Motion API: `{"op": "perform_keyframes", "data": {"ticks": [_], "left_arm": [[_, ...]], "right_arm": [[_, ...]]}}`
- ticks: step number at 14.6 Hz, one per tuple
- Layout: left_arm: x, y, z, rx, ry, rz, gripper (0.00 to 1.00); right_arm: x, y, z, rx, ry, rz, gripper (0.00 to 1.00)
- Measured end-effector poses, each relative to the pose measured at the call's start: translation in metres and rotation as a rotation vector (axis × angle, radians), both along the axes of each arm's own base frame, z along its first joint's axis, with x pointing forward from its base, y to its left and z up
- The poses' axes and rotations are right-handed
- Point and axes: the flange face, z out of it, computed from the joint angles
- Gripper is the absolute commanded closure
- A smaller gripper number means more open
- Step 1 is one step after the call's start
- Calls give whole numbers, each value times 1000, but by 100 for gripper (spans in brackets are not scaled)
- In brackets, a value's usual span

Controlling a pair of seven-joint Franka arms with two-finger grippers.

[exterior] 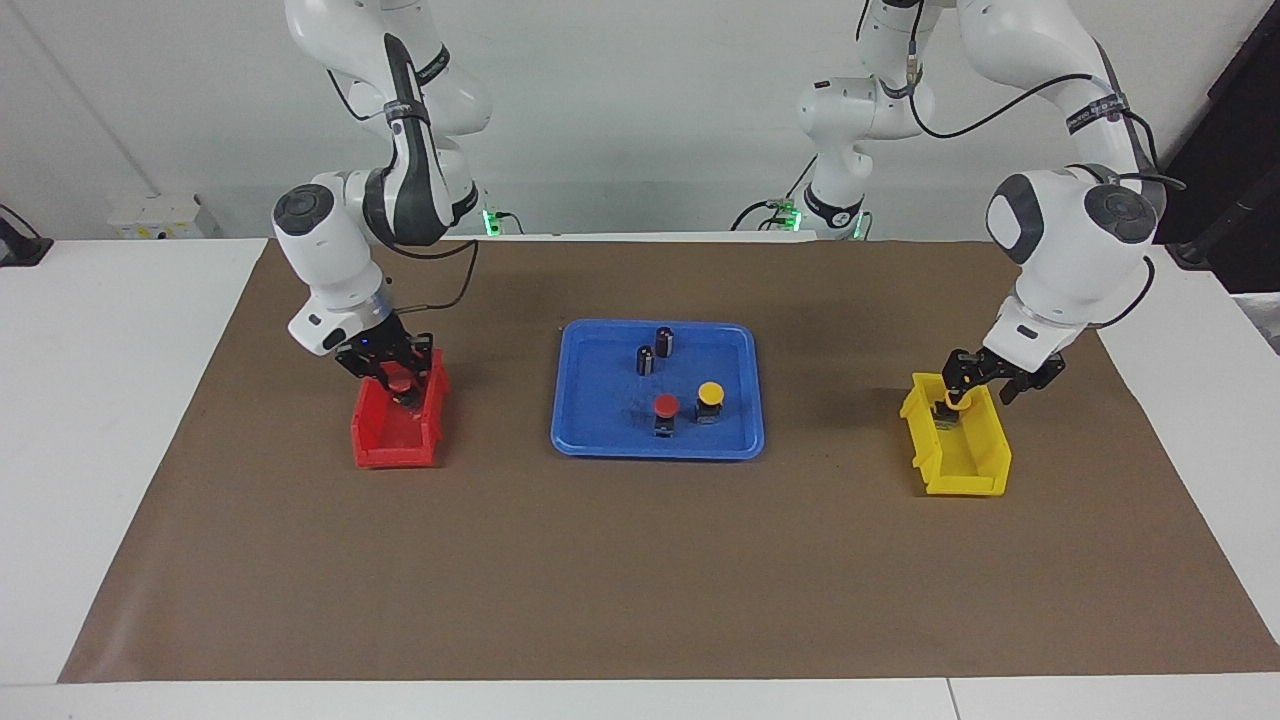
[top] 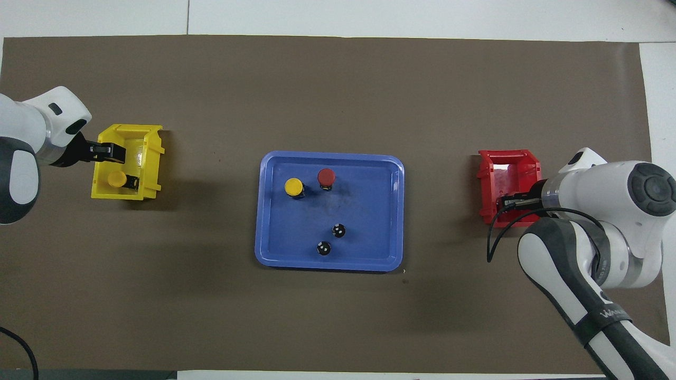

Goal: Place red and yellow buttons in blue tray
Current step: 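Carry the second red button over the blue tray with the right gripper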

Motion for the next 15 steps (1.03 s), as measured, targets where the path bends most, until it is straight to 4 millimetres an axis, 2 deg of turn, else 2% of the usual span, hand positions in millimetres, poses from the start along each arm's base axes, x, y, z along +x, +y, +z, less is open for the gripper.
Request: {"op": "perform_keyframes", "data": {"ticks": [2, 3, 4, 6, 8, 9, 10, 11, 13, 14, 15], "left_arm": [[-8, 2, -19, 1, 5, -19, 35], [-11, 5, -26, 1, 5, -30, 35], [-13, 11, -31, 2, 4, -35, 35], [-15, 22, -36, 3, 1, -45, 35], [-16, 28, -37, 3, -5, -43, 35], [-17, 29, -38, 3, -6, -43, 35], [-16, 28, -38, 3, -8, -44, 35], [-16, 27, -38, 3, -9, -46, 35], [-16, 25, -37, 3, -10, -50, 35], [-17, 22, -36, 2, -11, -53, 35], [-17, 20, -36, 2, -11, -56, 35]], "right_arm": [[4, 0, 6, 0, -2, 15, 65], [8, 1, 16, 2, 13, 19, 64], [17, 3, 33, 5, 34, 26, 64], [42, 18, 81, 12, 56, 19, 63], [68, 66, 124, 22, 29, -34, 64], [77, 102, 134, 33, 1, -73, 64], [82, 143, 136, 51, -30, -113, 64], [81, 183, 130, 71, -53, -146, 64], [72, 255, 101, 96, -58, -183, 64], [68, 279, 81, 92, -52, -183, 64], [66, 291, 63, 82, -43, -179, 64]]}}
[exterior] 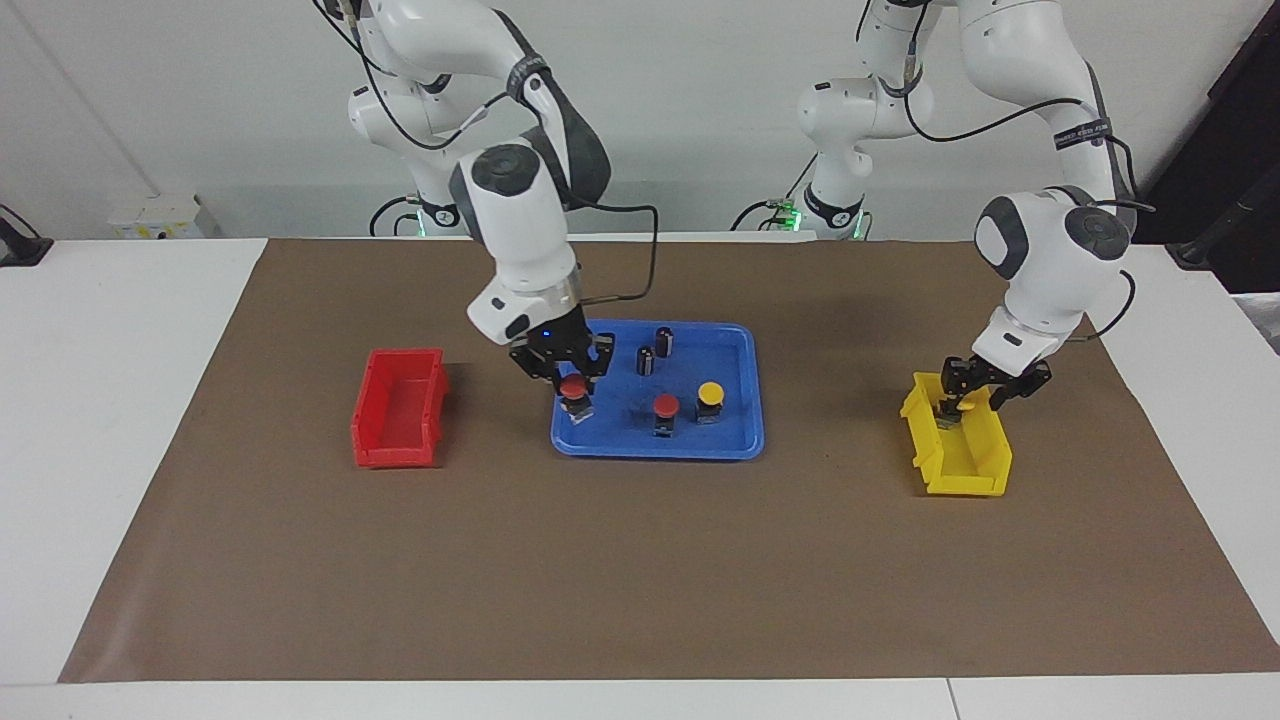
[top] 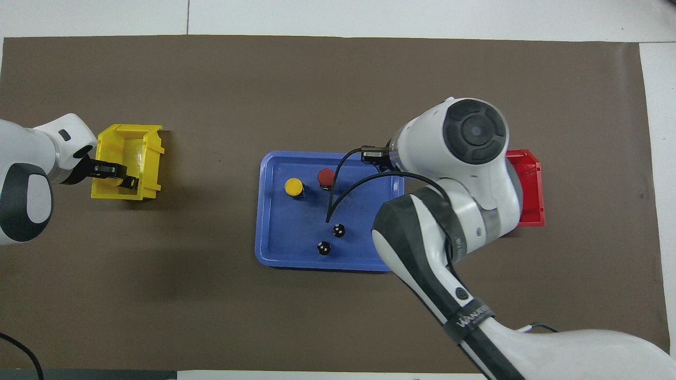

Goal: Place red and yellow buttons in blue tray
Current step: 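Carry the second red button over the blue tray with the right gripper, then set the red button in the tray and lift the right gripper away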

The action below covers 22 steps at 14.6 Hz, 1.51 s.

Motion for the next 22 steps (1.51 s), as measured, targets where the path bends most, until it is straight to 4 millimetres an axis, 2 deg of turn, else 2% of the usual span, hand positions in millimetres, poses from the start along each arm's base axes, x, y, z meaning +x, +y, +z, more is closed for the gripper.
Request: {"op": "perform_keyframes", "data": {"ticks": [1, 3, 8, 9, 10, 11, 12, 13, 14, 16, 17, 18, 20, 21, 22], "left_arm": [[0, -2, 0, 0, 0, -3, 35], [0, -5, 0, -1, 0, -6, 35], [-3, -12, -5, -1, 10, -16, 35], [-3, -12, -5, -1, 12, -16, 53], [-4, -13, -7, -1, 14, -14, 81], [-5, -13, -7, -2, 16, -7, 94], [-5, -13, -8, -2, 16, 1, 98], [-5, -13, -8, -3, 13, 5, 99], [-4, -13, -7, -3, 9, 11, 99], [-1, -14, 0, -5, -2, 31, 99], [2, -16, 9, -6, 9, 46, 99], [5, -21, 27, -5, 38, 52, 99], [13, -40, 91, -3, 71, 50, 99], [15, -59, 124, -14, 58, 68, 99], [13, -90, 146, -29, 34, 104, 99]], "right_arm": [[2, 2, -15, -9, 11, 1, 64], [5, -4, -32, -24, 23, -7, 63], [-5, -7, -53, -39, 45, -4, 60], [-8, -4, -54, -40, 49, -1, 57], [-11, -2, -57, -42, 54, 2, 53], [-14, -1, -59, -45, 59, 3, 40], [-16, -1, -61, -47, 64, 2, 13], [-18, -1, -62, -49, 67, 0, 0], [-18, -2, -60, -49, 65, -2, 0], [-10, -11, -48, -56, 42, -11, 0], [-1, -20, -35, -63, 33, -24, 0], [10, -33, -15, -71, 28, -44, 0], [32, -67, 34, -85, 16, -98, 0], [41, -88, 60, -88, 12, -131, 0], [46, -113, 84, -92, 12, -156, 0]]}}
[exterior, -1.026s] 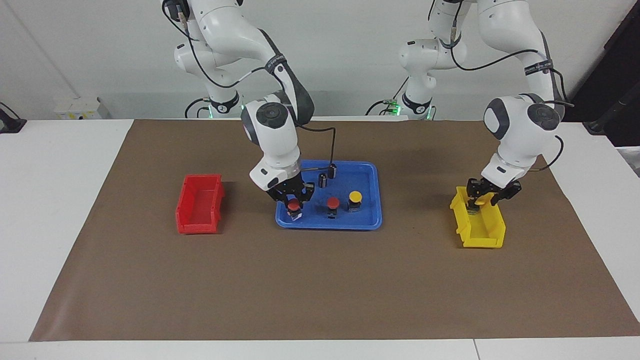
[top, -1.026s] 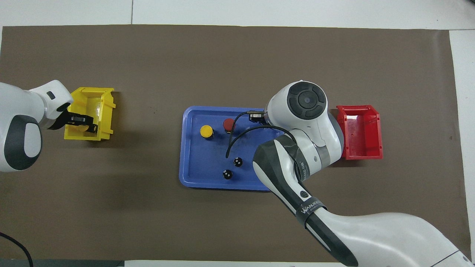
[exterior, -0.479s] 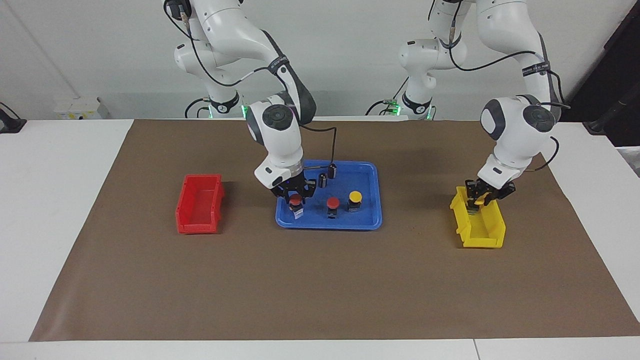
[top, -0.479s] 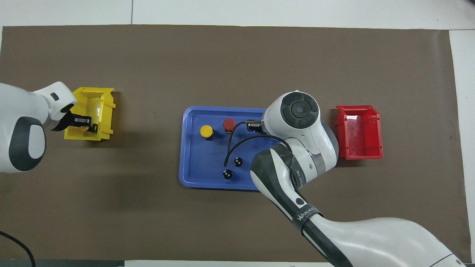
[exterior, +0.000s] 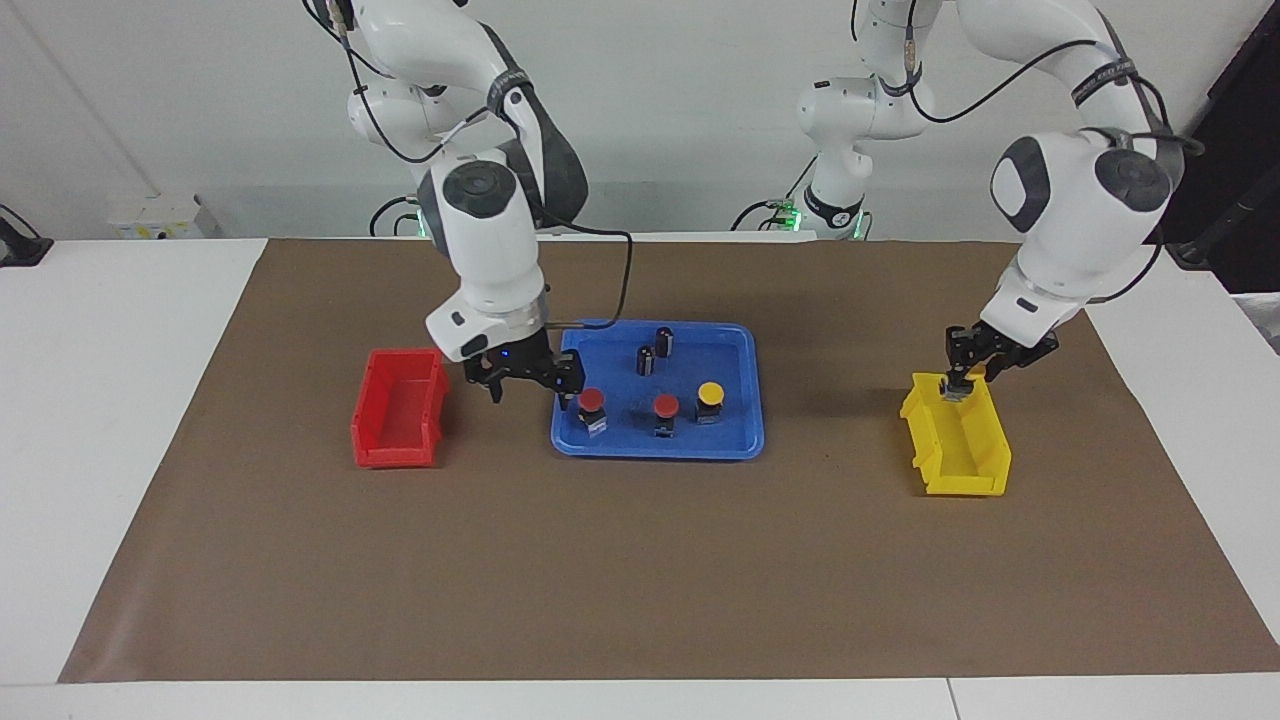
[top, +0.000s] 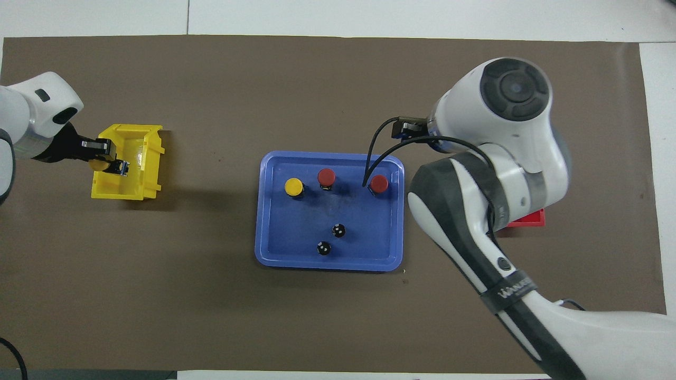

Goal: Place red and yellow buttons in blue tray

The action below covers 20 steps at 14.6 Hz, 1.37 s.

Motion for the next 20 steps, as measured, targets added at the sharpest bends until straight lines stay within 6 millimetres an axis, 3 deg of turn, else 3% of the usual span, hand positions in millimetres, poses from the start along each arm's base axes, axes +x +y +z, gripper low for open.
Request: {"op": "perform_keyframes", "data": {"ticks": [1, 2, 4, 6, 8, 10, 12, 15, 18, 19, 20], "left_arm": [[-6, -41, 6, -11, -17, 45, 99], [-17, -88, -1, -19, -21, 78, 99], [-48, -171, -36, -21, -7, 94, 99], [-76, -218, -79, -17, 6, 92, 99], [-88, -229, -109, -19, 4, 90, 99], [-92, -228, -127, -22, -1, 96, 99], [-92, -231, -135, -31, -13, 103, 99], [-94, -236, -140, -32, -14, 101, 99], [-93, -237, -145, -29, -11, 102, 97], [-93, -237, -145, -29, -11, 102, 80], [-93, -237, -145, -29, -11, 101, 43]], "right_arm": [[2, -25, 22, -6, 6, -9, 0], [0, -47, 40, -13, 17, -8, 0], [-10, -83, 73, -25, 42, 7, 0], [-28, -118, 107, -34, 70, 37, 0], [-49, -150, 139, -40, 102, 72, 0], [-65, -172, 158, -41, 117, 108, 0], [-70, -185, 157, -42, 134, 126, 0], [-72, -210, 137, -36, 176, 125, 0], [-74, -217, 133, -34, 185, 123, 0], [-75, -217, 134, -34, 184, 124, 0], [-75, -216, 135, -34, 183, 125, 0]]}}
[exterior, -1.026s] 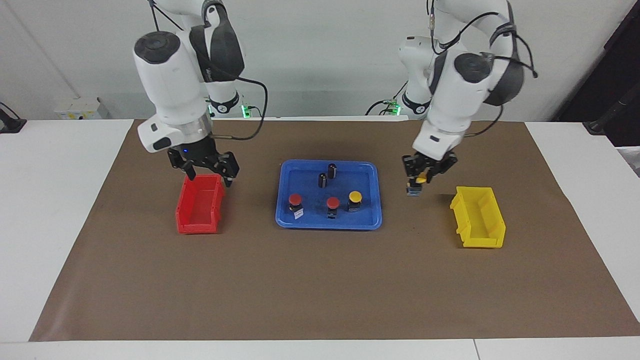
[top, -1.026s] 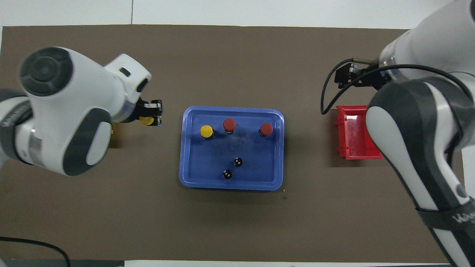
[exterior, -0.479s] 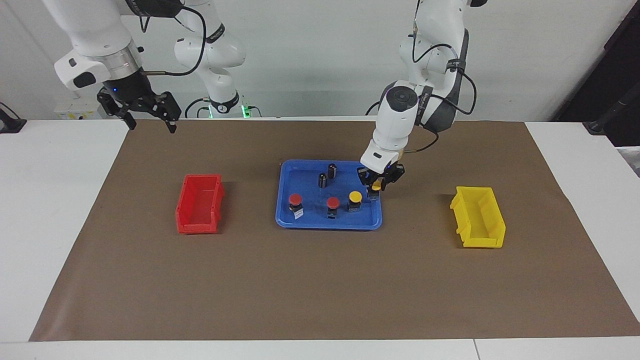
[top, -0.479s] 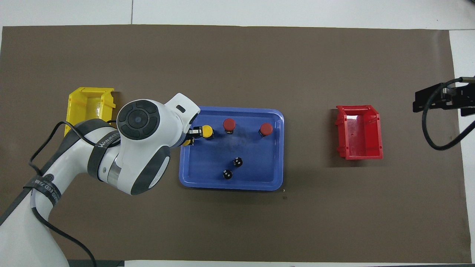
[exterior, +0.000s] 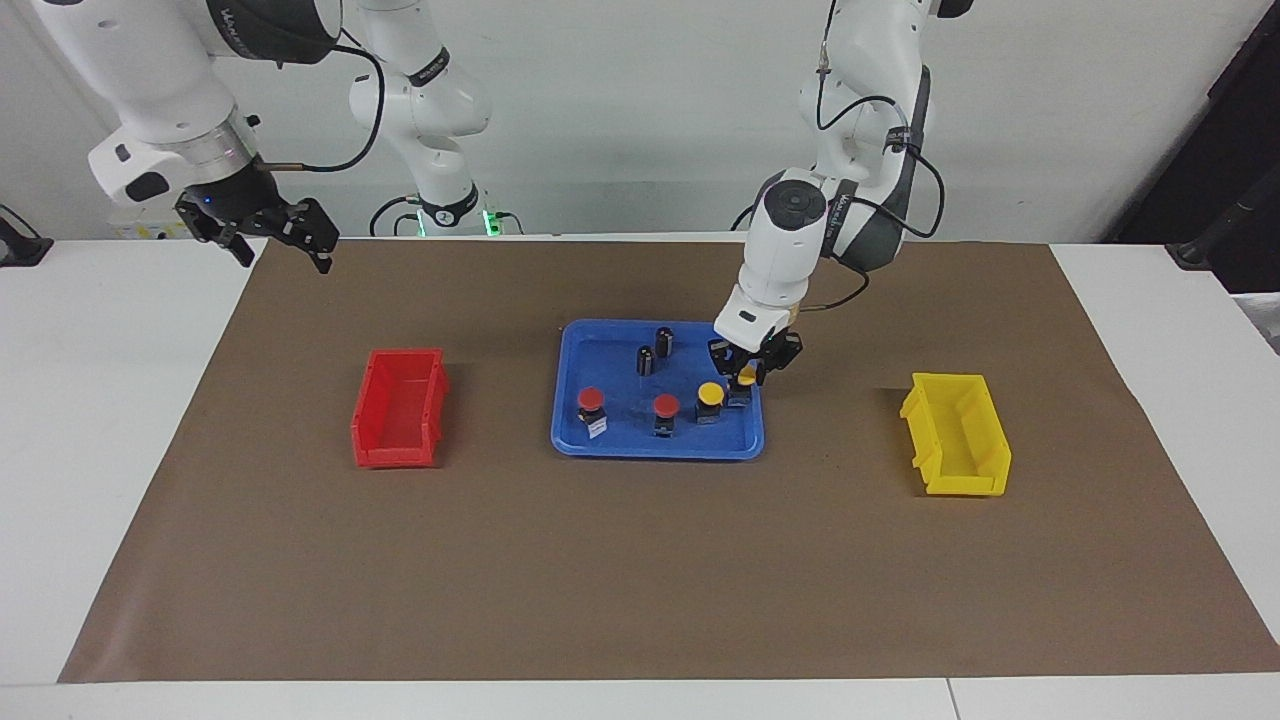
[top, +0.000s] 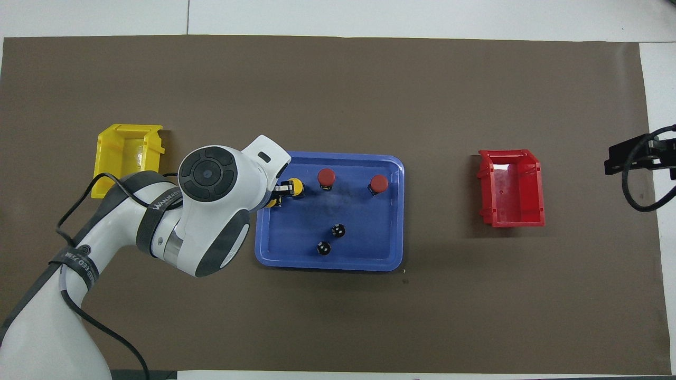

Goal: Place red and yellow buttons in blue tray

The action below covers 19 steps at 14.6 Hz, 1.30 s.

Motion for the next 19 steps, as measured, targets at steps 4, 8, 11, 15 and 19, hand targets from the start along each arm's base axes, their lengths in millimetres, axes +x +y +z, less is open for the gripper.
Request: {"op": "perform_keyframes", "data": {"ticks": [4, 8, 11, 15, 19], "left_arm": [[1, 0, 1, -4, -6, 2, 19], [2, 0, 2, -6, -10, 2, 0], [7, 7, 17, 10, 11, 7, 0], [51, 75, 92, 48, 67, -66, 0], [90, 177, 132, 39, 34, -99, 0]], "right_arm": [[-2, 0, 1, 0, -2, 0, 0], [-2, 0, 1, 0, -1, 0, 0], [-2, -1, 1, 0, -1, -1, 0], [-4, -10, 3, 2, -3, 2, 0], [-4, -10, 3, 2, -3, 7, 0]]}}
